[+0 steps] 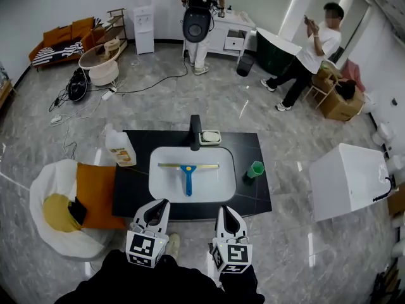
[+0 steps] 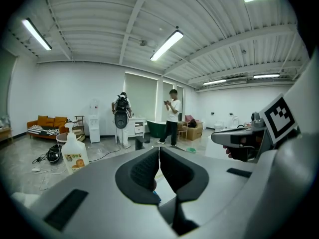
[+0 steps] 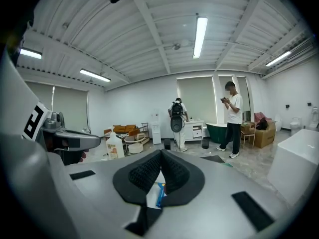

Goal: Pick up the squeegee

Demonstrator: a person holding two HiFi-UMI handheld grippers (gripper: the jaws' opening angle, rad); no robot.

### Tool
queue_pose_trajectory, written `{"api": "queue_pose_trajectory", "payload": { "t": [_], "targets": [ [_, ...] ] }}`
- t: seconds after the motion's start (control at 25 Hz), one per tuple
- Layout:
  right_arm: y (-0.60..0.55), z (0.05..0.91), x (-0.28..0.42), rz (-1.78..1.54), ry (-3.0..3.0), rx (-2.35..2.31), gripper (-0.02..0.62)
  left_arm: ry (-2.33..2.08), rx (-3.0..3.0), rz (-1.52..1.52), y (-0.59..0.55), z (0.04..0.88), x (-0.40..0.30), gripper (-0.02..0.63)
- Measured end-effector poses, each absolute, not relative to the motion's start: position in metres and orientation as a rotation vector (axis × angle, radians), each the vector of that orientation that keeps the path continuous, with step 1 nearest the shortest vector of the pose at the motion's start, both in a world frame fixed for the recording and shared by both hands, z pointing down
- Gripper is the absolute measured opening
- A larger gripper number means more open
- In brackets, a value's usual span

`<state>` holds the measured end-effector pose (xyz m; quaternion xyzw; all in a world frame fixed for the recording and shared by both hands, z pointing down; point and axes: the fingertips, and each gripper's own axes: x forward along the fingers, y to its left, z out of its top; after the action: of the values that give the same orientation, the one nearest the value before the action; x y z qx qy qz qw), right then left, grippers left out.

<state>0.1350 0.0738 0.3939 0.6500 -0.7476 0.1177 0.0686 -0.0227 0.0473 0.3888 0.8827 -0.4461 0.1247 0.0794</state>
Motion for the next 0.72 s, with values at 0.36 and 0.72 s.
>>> {"api": "queue_pose_trajectory", "payload": {
  "t": [0.36,0.72],
  "targets": [
    [0.003,0.407,0.113,0.366,-2.238,1.921,0.015,-1.317,2.613,0.382,-0.017,0.404,-0.041,0.026],
    [-0.048,0.423,0.096,0.394,-2.23,1.889,0.015,-1.307,2.589,0.394,-0.064,0.422,-0.054,0.026]
  ]
}}
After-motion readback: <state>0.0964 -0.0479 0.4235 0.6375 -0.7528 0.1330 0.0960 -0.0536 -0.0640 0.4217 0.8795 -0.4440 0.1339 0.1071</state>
